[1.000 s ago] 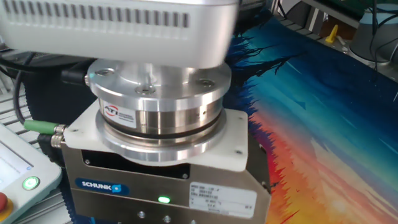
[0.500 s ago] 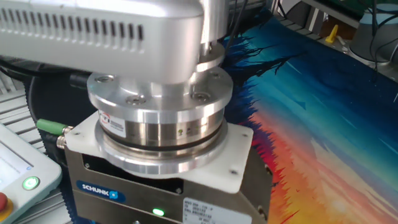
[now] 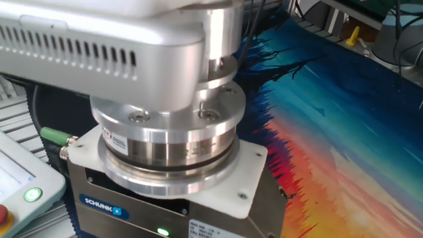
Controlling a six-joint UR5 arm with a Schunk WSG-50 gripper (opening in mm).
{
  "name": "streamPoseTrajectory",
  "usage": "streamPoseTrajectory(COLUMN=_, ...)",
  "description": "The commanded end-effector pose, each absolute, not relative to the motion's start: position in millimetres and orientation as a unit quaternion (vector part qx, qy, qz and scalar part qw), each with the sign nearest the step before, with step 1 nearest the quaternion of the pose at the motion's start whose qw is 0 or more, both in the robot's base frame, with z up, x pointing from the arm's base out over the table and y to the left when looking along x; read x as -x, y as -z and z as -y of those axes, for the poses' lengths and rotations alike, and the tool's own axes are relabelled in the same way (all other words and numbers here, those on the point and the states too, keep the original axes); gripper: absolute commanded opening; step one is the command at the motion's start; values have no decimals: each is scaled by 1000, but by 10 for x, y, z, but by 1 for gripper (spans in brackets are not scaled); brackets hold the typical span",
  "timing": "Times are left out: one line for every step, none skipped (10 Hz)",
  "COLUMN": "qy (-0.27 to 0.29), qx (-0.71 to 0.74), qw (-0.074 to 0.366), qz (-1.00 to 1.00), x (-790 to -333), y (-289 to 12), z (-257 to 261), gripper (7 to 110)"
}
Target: Unscrew the lid from the jar
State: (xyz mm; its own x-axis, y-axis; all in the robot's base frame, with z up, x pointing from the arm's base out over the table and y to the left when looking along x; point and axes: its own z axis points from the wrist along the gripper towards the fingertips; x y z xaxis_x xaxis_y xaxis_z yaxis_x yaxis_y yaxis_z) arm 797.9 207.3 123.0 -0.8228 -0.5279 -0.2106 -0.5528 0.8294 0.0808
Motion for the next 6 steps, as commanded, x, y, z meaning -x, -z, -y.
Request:
streamPoseTrajectory(qy=-67, qx=272, qw=84, qz=-956, x=-7961, y=-1220, z=-2079, gripper=44)
streamPoseTrajectory(qy=-63, qx=271, qw=82, qz=-957, x=-7957, y=-1212, z=-2071, gripper=44)
streamPoseTrajectory(qy=-61, qx=269, qw=82, qz=-958, x=-7954, y=-1205, z=-2081, gripper=44)
streamPoseTrajectory(qy=-57, qx=268, qw=81, qz=-958, x=-7952, y=-1199, z=-2080, gripper=22)
streamPoseTrajectory(qy=-57, qx=266, qw=79, qz=-959, x=-7948, y=-1202, z=-2086, gripper=22)
streamPoseTrajectory(qy=-55, qx=264, qw=79, qz=-960, x=-7948, y=-1210, z=-2087, gripper=22)
